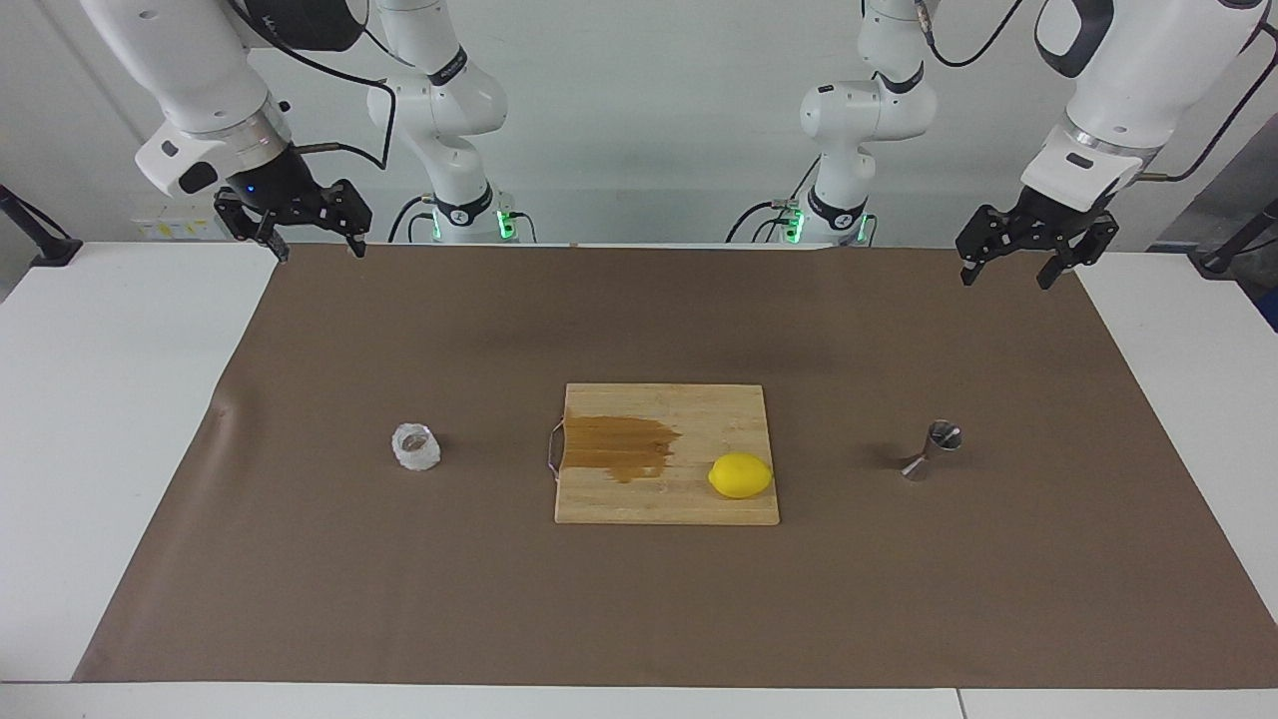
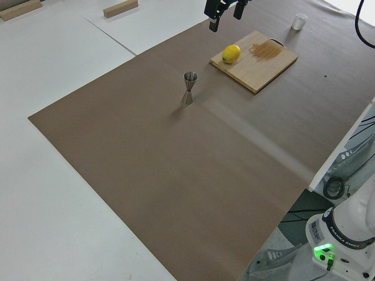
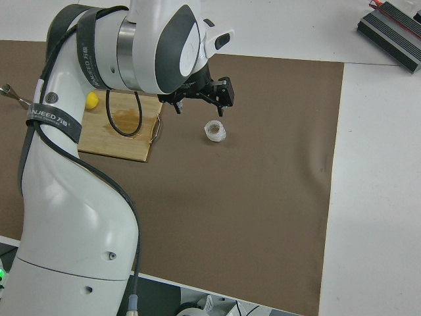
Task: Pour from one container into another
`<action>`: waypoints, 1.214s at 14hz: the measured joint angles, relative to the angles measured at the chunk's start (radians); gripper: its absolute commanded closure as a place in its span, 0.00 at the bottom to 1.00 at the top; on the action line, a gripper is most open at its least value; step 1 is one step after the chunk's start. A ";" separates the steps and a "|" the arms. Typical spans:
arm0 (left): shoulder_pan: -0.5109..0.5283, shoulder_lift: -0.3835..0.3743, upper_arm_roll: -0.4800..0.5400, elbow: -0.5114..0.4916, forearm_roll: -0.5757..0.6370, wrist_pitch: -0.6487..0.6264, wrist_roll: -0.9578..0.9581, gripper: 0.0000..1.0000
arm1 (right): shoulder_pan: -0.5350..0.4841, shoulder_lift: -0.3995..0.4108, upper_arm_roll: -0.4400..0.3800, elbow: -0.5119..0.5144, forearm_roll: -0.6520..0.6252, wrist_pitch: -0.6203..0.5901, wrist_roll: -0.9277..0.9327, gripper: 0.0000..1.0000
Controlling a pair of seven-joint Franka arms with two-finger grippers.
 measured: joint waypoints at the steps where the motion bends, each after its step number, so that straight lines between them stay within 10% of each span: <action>1: 0.000 0.000 0.000 0.000 0.000 0.000 0.000 0.00 | 0.000 0.000 0.000 0.000 0.000 0.000 0.000 0.00; 17: 0.003 0.024 0.005 -0.066 -0.154 0.078 -0.264 0.00 | 0.000 0.000 0.000 0.000 0.000 0.000 0.000 0.00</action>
